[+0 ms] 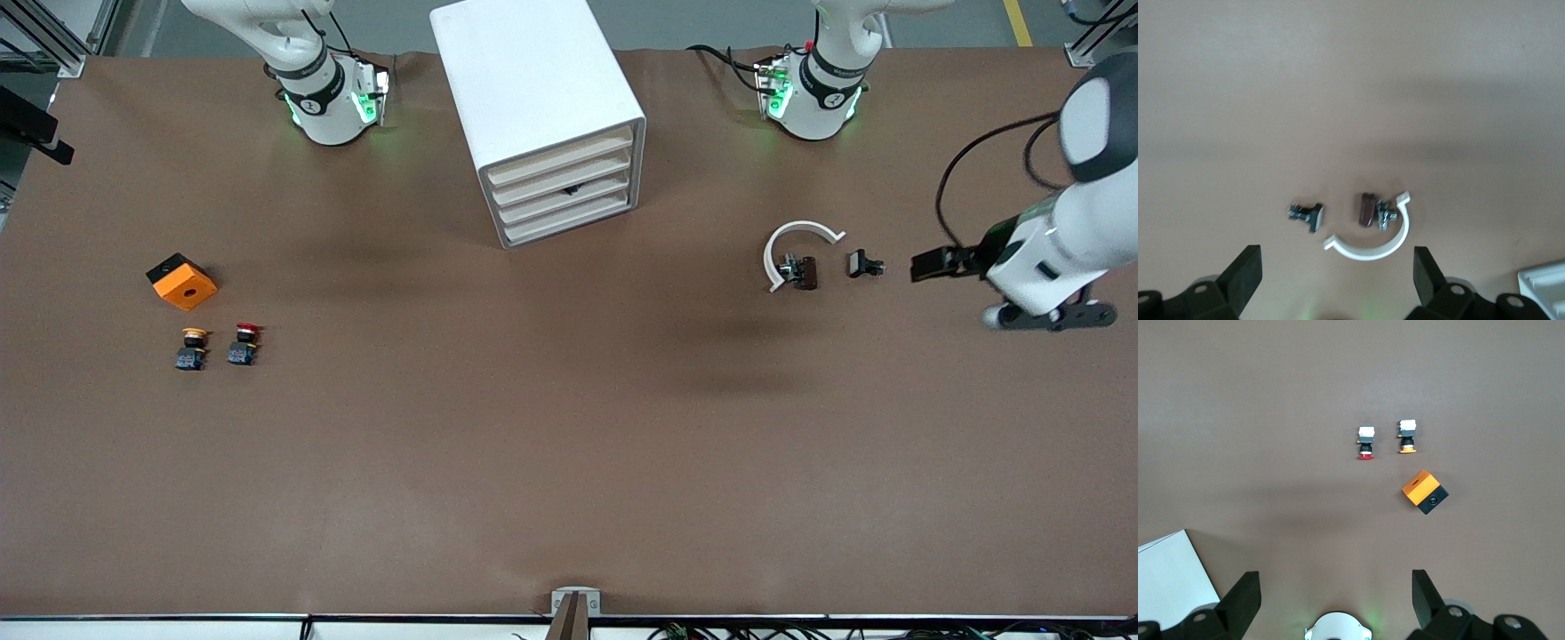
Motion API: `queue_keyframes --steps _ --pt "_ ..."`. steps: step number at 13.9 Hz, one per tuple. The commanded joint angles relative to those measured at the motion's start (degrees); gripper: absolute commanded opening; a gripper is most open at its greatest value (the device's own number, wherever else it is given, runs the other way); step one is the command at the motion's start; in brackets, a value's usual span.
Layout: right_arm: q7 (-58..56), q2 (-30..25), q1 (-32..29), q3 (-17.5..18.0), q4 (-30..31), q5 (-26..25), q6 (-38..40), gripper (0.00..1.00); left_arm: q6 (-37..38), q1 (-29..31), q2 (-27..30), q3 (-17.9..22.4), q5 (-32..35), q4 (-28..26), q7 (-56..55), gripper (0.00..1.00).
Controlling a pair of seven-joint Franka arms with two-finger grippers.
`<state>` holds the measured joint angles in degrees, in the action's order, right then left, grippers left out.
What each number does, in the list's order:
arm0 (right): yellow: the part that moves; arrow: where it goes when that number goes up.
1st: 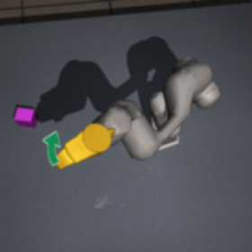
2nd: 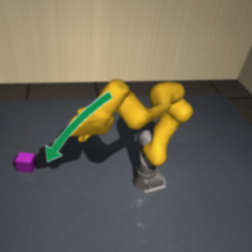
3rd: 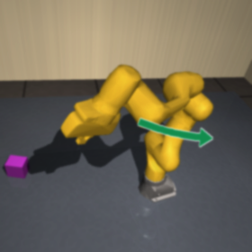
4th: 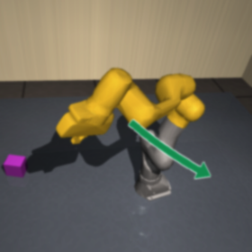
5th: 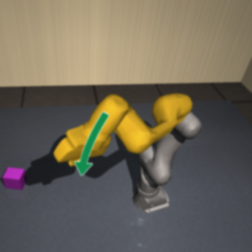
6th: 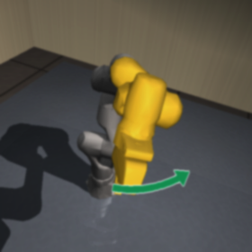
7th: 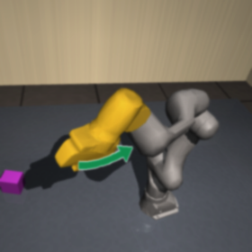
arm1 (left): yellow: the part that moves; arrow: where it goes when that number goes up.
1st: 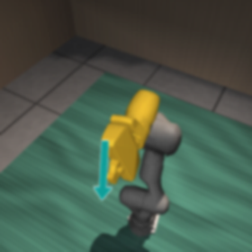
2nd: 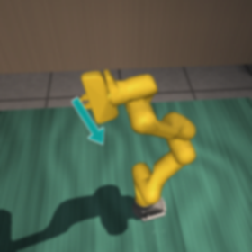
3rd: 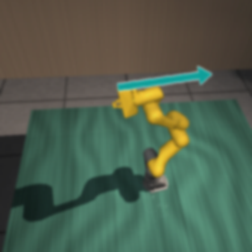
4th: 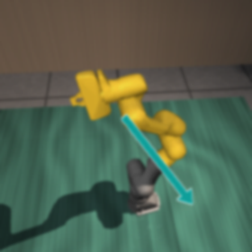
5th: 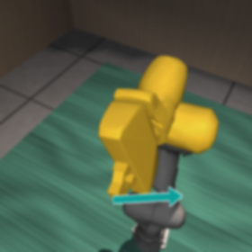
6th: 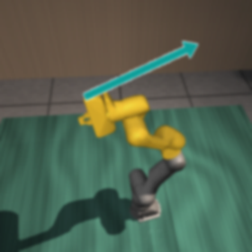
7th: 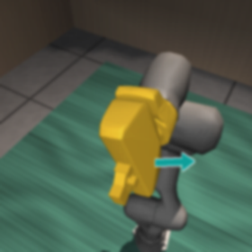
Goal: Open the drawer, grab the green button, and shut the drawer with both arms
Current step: 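Move the left gripper toward the front of the white drawer cabinet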
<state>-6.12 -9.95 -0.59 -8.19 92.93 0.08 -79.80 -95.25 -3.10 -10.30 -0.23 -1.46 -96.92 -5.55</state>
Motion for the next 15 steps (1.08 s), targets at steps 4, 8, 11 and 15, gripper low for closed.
queue_keyframes --steps 4,8,11,15 --pt "0.5 0.1 -0.2 0.1 -2.2 0.1 2.3 1.0 -7.8 -1.9 -11.9 -3.5 0.7 3.3 -15.0 1.0" --pt "0.2 2.5 -0.5 0.1 -2.6 -0.9 1.7 1.0 -7.8 -7.2 -21.4 -3.5 0.2 10.7 -34.5 1.0" --pt "-0.6 7.8 -0.7 0.1 -3.0 -0.9 1.8 1.0 -7.8 -10.1 -24.9 -3.7 -1.0 13.3 -45.5 1.0" --pt "-0.8 14.1 -2.6 -0.2 -3.9 -0.9 -3.4 1.0 -7.8 -12.8 -30.0 -3.8 -15.9 17.4 -61.5 1.0"
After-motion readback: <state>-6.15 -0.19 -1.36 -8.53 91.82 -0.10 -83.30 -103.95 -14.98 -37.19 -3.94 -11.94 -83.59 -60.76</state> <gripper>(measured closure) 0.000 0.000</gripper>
